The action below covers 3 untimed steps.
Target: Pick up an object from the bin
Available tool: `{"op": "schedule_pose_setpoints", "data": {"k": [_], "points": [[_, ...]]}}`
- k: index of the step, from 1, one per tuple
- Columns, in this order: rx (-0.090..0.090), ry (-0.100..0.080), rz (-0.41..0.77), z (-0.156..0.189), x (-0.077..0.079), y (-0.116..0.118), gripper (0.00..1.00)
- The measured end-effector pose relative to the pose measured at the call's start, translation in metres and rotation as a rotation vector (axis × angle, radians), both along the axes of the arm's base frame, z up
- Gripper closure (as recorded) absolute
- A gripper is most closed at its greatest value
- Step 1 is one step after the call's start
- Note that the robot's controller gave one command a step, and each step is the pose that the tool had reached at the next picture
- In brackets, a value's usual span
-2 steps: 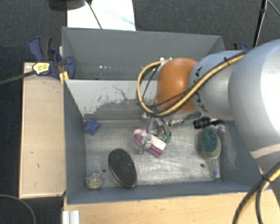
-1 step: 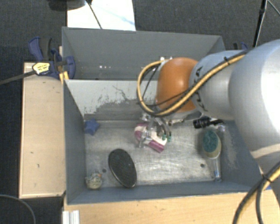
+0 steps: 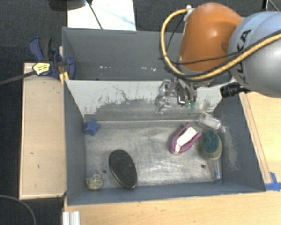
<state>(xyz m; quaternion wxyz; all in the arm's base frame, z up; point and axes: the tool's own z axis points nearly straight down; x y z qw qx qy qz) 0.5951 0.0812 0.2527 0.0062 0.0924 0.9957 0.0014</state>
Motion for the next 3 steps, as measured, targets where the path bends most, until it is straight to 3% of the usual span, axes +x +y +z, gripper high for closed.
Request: {"op": "schedule_pose_setpoints", "data": {"k": [1, 2, 3], "points": [[-0.001, 0.009, 0.002, -0.005, -0.002, 0.000, 0.00], [-0.002, 0.020, 0.119, -0.106, -0.065, 0.032, 0.00], [-0.002, 0.002, 0.360, -0.182, -0.109, 0.073, 0.00]]}}
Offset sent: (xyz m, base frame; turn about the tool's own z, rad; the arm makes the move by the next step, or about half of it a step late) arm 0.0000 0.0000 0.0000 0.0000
